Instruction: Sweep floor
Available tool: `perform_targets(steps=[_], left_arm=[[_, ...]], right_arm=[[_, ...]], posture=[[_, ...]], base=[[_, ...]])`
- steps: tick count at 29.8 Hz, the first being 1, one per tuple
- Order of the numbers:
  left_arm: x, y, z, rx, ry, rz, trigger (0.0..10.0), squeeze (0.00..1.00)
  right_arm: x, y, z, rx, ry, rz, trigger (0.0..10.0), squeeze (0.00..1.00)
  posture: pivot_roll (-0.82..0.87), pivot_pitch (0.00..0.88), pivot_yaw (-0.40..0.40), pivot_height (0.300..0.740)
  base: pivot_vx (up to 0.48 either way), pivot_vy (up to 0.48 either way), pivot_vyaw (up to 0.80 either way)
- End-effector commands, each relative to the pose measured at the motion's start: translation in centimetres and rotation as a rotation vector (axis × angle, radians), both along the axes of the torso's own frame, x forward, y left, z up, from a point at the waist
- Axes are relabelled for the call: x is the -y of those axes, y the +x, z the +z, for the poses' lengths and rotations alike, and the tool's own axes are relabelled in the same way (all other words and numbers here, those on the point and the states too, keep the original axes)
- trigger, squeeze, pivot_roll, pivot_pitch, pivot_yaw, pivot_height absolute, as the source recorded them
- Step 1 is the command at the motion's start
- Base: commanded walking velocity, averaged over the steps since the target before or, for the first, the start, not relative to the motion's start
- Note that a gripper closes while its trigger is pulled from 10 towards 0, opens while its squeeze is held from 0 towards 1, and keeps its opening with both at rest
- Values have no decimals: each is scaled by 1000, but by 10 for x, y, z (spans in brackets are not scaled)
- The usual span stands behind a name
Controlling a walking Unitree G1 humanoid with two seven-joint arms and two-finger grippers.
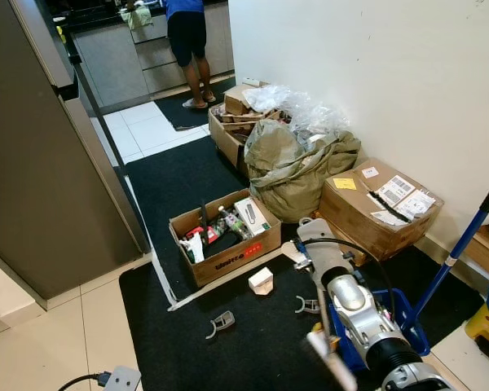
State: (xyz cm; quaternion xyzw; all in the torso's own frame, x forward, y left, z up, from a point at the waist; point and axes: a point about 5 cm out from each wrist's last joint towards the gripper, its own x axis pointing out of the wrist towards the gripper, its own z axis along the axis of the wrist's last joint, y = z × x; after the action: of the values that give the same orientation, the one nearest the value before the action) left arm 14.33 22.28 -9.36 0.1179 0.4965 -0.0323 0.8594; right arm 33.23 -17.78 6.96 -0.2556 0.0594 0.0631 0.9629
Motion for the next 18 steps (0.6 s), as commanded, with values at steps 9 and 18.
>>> perform_targets(steps=[9,18], left_arm=[[-5,-3,0,-16,12,-3,10000,0],[-4,-3,0,-18,10,-4,10000,0]], right_arm=[[-5,7,11,50,-25,9,10000,0],[-8,6,10,57,-4,17,10000,0]], posture=[[-16,14,85,740],[-16,14,85,740]], base=[[0,0,0],[0,0,0]])
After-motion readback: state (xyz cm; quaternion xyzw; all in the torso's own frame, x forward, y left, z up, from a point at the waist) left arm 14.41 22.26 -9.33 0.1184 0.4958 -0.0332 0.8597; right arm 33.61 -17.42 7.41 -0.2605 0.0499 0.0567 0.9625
